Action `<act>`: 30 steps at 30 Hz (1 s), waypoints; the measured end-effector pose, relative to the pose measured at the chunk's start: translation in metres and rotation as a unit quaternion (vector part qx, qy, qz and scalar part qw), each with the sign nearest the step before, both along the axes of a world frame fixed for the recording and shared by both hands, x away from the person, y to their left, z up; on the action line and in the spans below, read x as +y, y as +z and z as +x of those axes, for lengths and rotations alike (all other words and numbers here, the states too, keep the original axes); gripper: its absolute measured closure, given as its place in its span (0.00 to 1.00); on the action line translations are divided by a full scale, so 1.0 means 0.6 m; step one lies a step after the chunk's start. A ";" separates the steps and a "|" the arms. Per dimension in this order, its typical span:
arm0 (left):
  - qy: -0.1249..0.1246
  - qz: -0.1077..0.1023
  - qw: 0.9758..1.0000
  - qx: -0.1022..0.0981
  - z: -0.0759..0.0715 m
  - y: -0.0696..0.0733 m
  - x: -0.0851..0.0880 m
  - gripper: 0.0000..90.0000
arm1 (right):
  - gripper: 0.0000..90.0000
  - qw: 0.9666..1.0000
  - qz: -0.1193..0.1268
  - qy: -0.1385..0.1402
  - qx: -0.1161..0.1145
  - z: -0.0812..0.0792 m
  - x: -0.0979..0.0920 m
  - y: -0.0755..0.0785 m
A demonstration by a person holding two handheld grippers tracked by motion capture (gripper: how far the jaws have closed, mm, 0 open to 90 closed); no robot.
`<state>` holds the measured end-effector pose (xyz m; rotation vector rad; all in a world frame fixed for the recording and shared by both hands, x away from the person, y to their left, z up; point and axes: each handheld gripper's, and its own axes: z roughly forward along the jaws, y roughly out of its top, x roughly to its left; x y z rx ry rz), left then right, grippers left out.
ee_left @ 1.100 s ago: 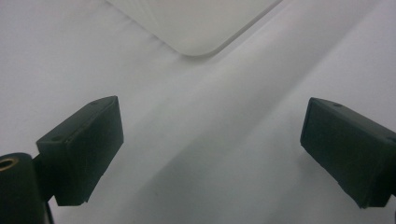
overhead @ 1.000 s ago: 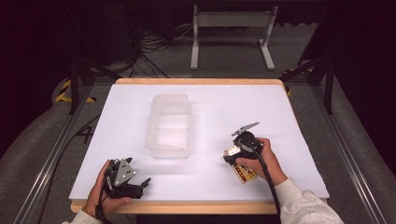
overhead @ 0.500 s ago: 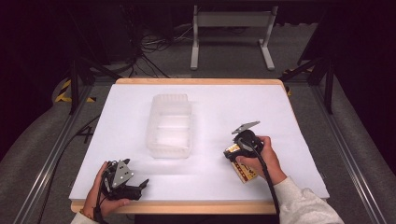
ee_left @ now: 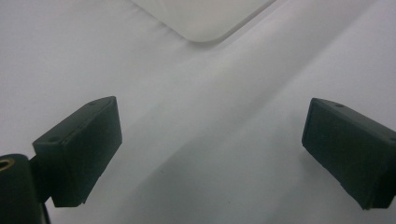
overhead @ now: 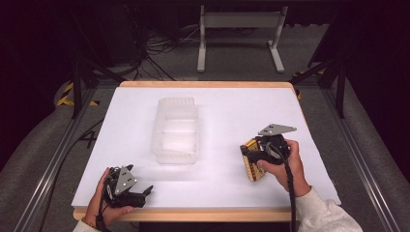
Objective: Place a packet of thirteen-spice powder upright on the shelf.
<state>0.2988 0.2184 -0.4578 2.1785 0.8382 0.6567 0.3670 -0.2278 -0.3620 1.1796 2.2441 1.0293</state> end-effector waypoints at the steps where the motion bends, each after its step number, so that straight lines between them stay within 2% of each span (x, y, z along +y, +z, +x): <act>1: 0.002 -0.003 1.000 0.000 0.000 0.000 0.000 0.06 | 0.36 1.000 0.003 -0.005 -0.006 -0.001 -0.001 0.003; 4: 0.004 -0.005 1.000 -0.003 0.000 0.001 0.002 0.06 | 0.36 1.000 0.015 -0.011 -0.024 -0.003 0.000 0.010; 8: 0.009 -0.009 1.000 -0.003 0.001 0.001 0.004 0.06 | 0.36 0.999 0.014 -0.014 -0.041 0.001 0.005 0.016; 13: 0.009 -0.011 1.000 -0.004 0.001 0.000 0.003 0.06 | 0.36 0.999 0.017 -0.020 -0.044 0.007 0.012 0.016; 17: 0.010 -0.014 1.000 -0.004 0.001 -0.001 0.002 0.06 | 0.36 0.998 0.015 -0.028 -0.057 0.011 0.020 0.017; 21: 0.010 -0.005 1.000 -0.003 0.001 -0.001 0.001 0.06 | 0.36 0.997 0.011 -0.033 -0.069 0.017 0.031 0.019; 30: 0.012 -0.008 1.000 -0.006 -0.002 -0.001 0.004 0.06 | 0.36 0.995 0.021 -0.034 -0.087 0.048 0.067 0.028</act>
